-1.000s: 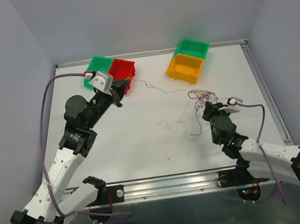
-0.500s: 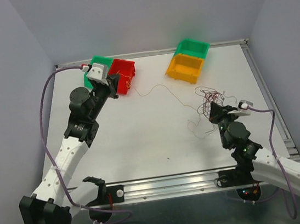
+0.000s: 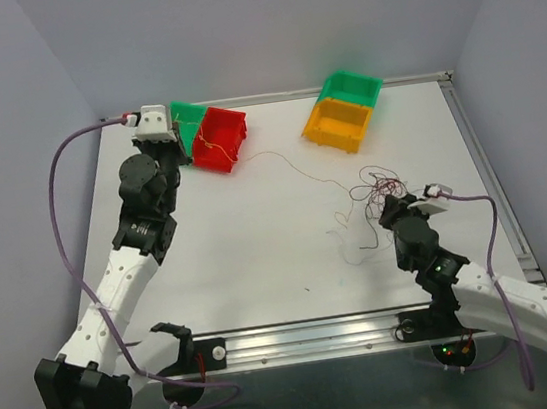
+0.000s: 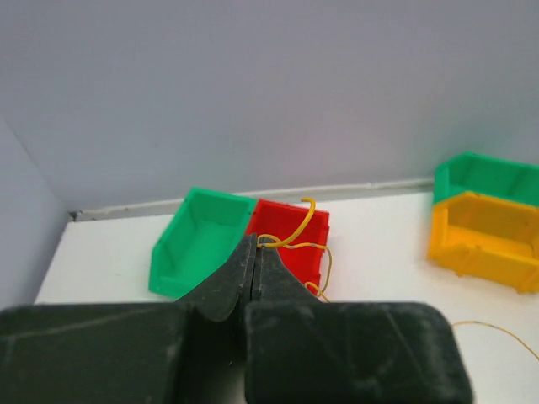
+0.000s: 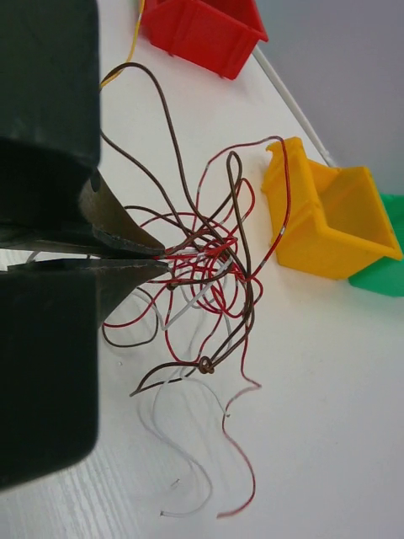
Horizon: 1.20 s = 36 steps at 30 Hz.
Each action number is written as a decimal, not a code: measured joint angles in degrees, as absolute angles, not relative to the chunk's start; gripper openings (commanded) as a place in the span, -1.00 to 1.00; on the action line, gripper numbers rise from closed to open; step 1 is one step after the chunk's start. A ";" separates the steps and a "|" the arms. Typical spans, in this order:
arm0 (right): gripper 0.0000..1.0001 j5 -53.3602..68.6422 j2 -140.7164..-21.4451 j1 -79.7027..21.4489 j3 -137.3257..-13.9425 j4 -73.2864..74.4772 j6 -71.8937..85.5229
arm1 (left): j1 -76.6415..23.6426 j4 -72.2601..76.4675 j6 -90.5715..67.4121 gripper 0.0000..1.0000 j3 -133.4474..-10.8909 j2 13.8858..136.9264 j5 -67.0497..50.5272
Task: Untangle the cables
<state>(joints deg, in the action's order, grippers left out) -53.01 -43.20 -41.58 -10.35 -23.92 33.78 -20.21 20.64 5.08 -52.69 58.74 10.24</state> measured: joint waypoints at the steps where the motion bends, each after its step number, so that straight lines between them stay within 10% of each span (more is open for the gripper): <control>1: -0.89 -53.28 -43.20 -41.58 -10.46 -23.70 33.98 | -20.05 19.92 5.67 -1.00 -54.78 58.94 11.25; 29: -0.98 -53.34 -49.08 -41.58 -12.95 -22.15 35.05 | -3.68 5.45 18.20 -1.00 -133.36 102.15 25.45; 36: -0.99 -63.72 -37.82 -41.60 -12.80 -14.52 43.00 | 5.76 2.52 15.09 -1.00 -127.46 103.15 25.36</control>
<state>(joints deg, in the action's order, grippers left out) -63.72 -37.82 -41.60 -12.80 -14.52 43.00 5.76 2.52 15.09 -127.46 103.15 25.36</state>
